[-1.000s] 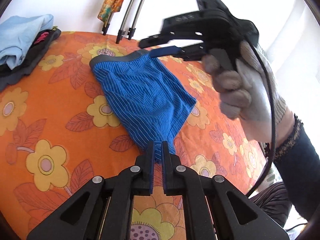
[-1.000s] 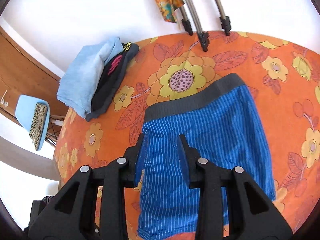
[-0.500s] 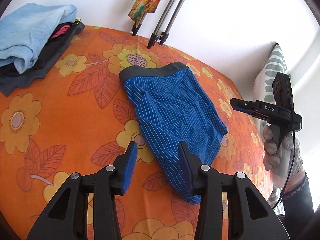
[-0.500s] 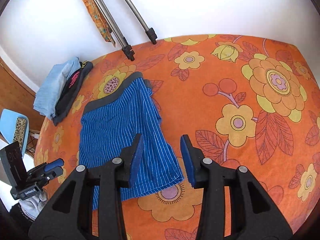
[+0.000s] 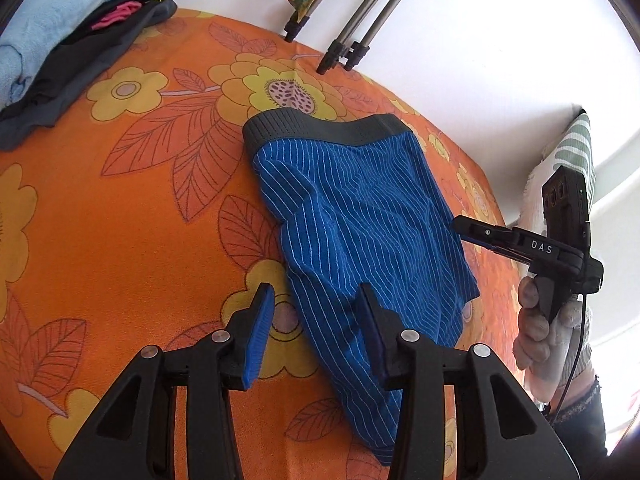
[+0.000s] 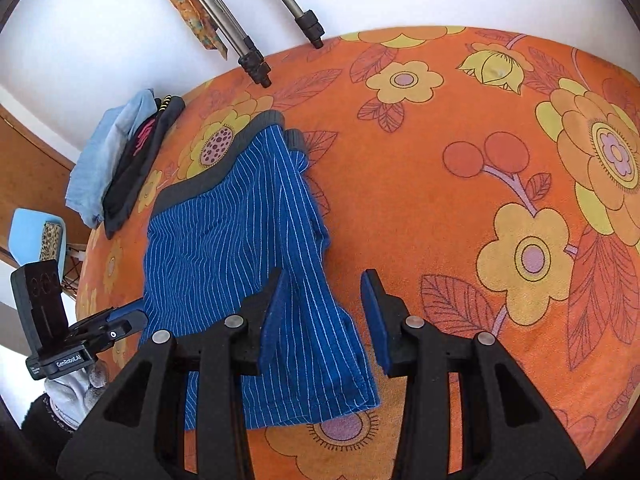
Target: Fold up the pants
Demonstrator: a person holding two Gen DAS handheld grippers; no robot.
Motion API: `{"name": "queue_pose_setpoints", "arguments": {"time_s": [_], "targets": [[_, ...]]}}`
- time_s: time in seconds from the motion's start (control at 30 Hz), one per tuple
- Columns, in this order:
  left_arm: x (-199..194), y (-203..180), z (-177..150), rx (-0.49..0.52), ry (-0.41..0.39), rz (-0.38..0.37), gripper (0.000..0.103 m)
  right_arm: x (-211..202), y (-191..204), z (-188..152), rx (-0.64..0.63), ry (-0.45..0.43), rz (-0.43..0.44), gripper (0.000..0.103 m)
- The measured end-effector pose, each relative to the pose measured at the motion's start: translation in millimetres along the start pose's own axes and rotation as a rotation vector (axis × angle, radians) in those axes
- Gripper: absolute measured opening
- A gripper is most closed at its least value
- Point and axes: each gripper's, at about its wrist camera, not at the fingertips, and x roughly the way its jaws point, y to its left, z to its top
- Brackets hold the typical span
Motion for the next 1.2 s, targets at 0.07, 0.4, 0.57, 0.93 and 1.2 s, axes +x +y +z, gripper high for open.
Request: {"name": "queue_pose_setpoints", "arguments": {"time_s": [0.07,0.4,0.57,0.93,1.2], "targets": [[1,-1,2,0.010,-0.006,0.006,0.041,3,-2,2,-0.004,0.005,0.000,0.040],[8,-6,6,0.057,-0.032,0.016,0.038,15,11,4,-0.110,0.002,0.005,0.042],[12,-10,5,0.078,-0.039,0.043,0.021,17,14,3,-0.130,0.004,0.031,0.029],[15,-14,7,0.099,-0.053,0.046,0.006,23,10,0,-0.072,0.033,0.134,0.006],[0,-8,11,0.064,-0.083,0.011,0.005,19,7,3,-0.026,0.021,0.172,0.005]]}}
